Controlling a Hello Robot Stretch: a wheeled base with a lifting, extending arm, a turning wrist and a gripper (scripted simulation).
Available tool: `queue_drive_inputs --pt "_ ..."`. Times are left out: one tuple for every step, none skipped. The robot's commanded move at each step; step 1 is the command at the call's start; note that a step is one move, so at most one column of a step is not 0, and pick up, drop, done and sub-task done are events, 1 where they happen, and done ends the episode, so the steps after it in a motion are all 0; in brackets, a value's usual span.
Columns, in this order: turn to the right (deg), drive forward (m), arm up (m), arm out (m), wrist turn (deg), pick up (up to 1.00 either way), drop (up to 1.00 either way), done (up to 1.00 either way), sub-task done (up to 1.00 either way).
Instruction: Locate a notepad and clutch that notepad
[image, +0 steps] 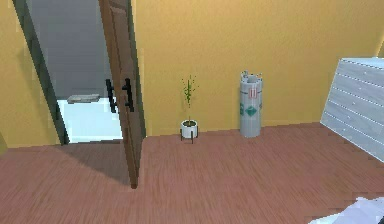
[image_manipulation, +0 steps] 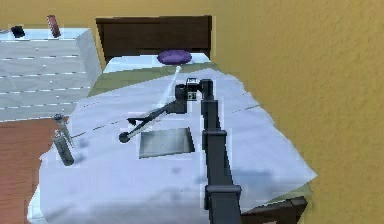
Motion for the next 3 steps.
queue_drive_inputs --pt "0.0 0.0 0.0 0.0 33.0 0.0 0.0 0.0 0.0" --pt "0.0 0.0 -0.3 0.0 0.0 0.0 0.0 0.0 0.0" --pt "0.0 0.0 0.1 0.0 0.0 0.0 0.0 0.0 0.0"
